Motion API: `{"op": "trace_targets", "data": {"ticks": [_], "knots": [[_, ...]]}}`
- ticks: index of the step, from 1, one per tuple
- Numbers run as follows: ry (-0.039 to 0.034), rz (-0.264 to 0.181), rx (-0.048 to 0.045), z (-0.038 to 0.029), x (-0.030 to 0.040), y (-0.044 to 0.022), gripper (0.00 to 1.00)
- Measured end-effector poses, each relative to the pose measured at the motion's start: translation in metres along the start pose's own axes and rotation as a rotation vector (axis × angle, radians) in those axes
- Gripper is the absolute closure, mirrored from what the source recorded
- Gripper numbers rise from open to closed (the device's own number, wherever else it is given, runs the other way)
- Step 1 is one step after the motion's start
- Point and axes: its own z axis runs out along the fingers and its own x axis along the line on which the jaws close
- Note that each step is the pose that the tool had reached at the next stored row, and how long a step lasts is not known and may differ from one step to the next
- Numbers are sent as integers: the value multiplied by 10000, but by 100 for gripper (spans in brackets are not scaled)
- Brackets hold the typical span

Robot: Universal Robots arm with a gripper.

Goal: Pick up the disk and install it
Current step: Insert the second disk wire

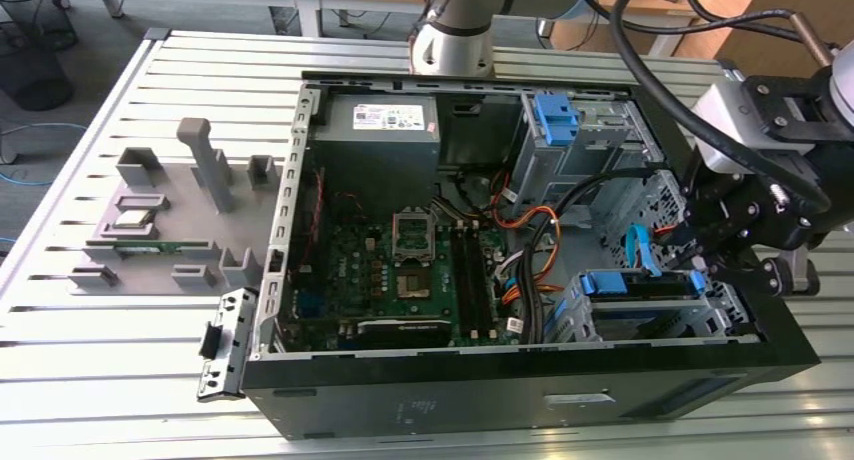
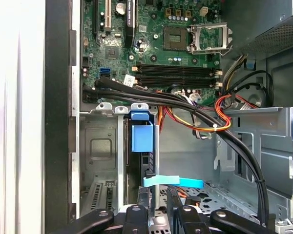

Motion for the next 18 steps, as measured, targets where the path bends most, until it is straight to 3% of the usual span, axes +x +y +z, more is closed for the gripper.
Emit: {"op": "trace_targets", "data": {"ticks": [18], "knots": [[-2, 0, 0, 14, -86, -91, 71]]}}
